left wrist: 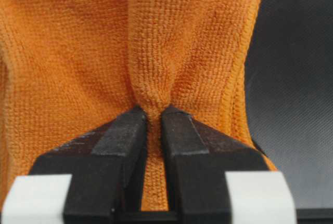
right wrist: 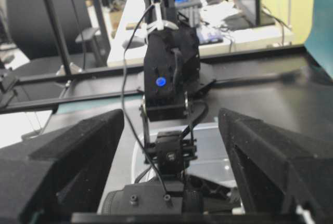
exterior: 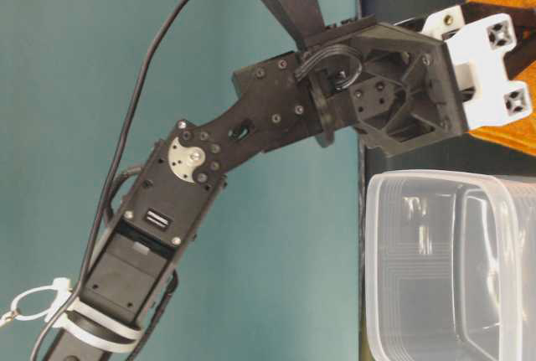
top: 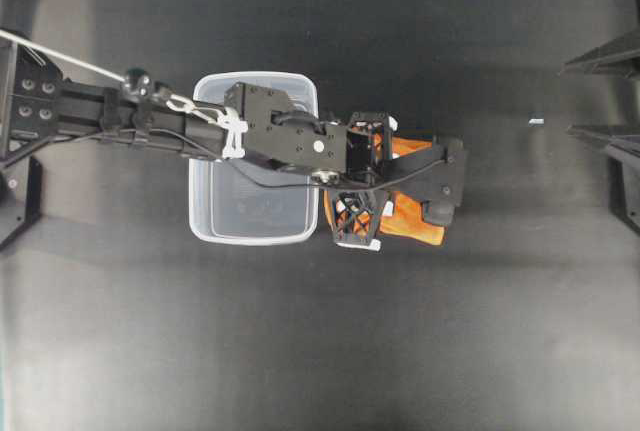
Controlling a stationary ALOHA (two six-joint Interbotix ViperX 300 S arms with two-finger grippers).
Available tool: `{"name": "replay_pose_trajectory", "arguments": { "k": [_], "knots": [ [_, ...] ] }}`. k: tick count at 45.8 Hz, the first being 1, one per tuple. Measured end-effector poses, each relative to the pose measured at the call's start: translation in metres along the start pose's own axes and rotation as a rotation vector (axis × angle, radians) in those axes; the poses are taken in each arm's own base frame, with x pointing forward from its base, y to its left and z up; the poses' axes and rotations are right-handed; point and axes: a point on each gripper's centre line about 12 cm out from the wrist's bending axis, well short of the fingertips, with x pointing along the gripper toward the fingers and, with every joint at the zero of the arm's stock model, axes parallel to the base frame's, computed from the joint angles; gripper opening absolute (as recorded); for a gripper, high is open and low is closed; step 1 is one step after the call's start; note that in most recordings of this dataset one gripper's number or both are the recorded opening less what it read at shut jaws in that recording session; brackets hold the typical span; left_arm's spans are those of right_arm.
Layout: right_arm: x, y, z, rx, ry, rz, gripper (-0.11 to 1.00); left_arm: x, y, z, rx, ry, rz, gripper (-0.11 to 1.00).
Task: Place the orange towel into the container with the left arm.
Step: 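Close the left gripper on the towel and lift it, then carry the towel left and hold it above the container, then lower the towel into the container and open the left gripper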
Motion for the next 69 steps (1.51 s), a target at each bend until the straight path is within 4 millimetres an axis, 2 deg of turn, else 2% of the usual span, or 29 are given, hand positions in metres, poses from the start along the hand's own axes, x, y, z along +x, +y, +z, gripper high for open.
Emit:
{"name": "replay_pose_trajectory", "arguments": {
  "k": [4,8,13,17,20,23,26,28,36,42,50,69],
  "knots": [
    [0.0,0.0,0.0,0.0,0.0,0.002,0.72,-0.016,0.007,0.009,-0.011,-0.035,0.01,0.06],
    [0.0,0.0,0.0,0.0,0.0,0.0,0.72,-0.045,0.014,0.022,-0.02,-0.096,0.025,0.06],
    [0.0,0.0,-0.001,0.0,0.002,0.001,0.72,-0.091,0.018,0.034,-0.025,-0.164,0.039,0.06],
    [0.0,0.0,0.0,0.0,0.0,0.0,0.71,-0.139,0.019,0.04,-0.025,-0.226,0.05,0.06],
    [0.0,0.0,-0.001,0.0,0.003,0.0,0.72,-0.173,0.022,0.038,-0.029,-0.261,0.06,0.06],
    [0.0,0.0,-0.001,0.0,0.002,0.0,0.72,-0.196,0.024,0.03,-0.037,-0.274,0.066,0.06],
    [0.0,0.0,-0.001,0.0,0.002,0.0,0.72,-0.218,0.027,0.013,-0.048,-0.275,0.074,0.06],
    [0.0,0.0,-0.001,0.0,0.003,0.0,0.72,-0.226,0.029,0.002,-0.059,-0.271,0.078,0.06],
    [0.0,-0.001,-0.001,0.0,0.003,-0.005,0.72,-0.232,0.026,-0.053,-0.091,-0.217,0.078,0.06],
    [0.0,-0.001,0.0,0.0,0.001,-0.008,0.72,-0.231,0.018,-0.077,-0.086,-0.213,0.073,0.06],
    [0.0,-0.001,-0.001,0.0,0.002,-0.008,0.72,-0.226,0.016,-0.089,-0.088,-0.201,0.072,0.06],
    [0.0,-0.001,-0.001,0.0,0.004,-0.008,0.71,-0.207,0.016,-0.093,-0.11,-0.15,0.061,0.07]
  ]
}}
